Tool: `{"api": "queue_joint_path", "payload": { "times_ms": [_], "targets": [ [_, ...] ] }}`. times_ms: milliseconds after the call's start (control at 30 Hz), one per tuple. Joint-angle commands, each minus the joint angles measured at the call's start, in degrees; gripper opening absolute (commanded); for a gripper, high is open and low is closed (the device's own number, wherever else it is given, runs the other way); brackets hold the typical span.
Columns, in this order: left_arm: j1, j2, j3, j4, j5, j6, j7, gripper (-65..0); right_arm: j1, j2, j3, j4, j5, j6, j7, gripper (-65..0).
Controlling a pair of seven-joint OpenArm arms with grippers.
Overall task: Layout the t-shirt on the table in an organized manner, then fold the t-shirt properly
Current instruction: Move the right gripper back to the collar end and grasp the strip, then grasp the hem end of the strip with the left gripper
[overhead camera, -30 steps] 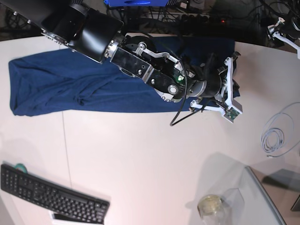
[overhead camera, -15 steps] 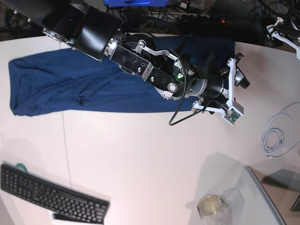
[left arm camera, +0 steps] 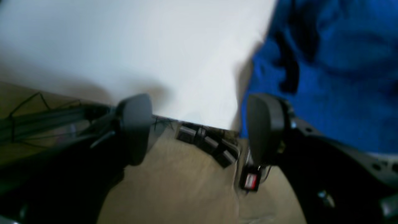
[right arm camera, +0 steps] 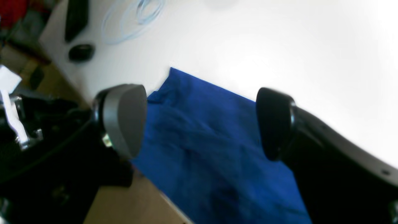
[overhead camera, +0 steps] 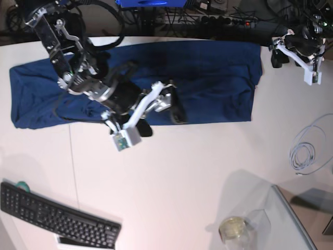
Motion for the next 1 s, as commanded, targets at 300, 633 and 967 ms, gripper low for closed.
{"api": "queue_joint_path", "payload": {
  "times_ms": [300,633,967],
  "targets": [
    [-7.0,-2.1,4.1,-13.1,-1.1,-1.3,-2.8,-20.1,-11.1,2.9,11.3,1.7,0.6,0.8,1.0,-13.2],
    [-2.1,-2.2,3.8,-7.1,-1.5,-2.0,-8.1,-20.2,-11.7,2.8,11.8,1.7,0.6,0.8,1.0,-13.2],
    [-3.0,-4.1,3.7,-14.3,-1.5,-2.0,-13.9,-18.9,-11.7,2.8,11.7,1.7,0.6,0.8,1.0,-13.2]
  ]
}}
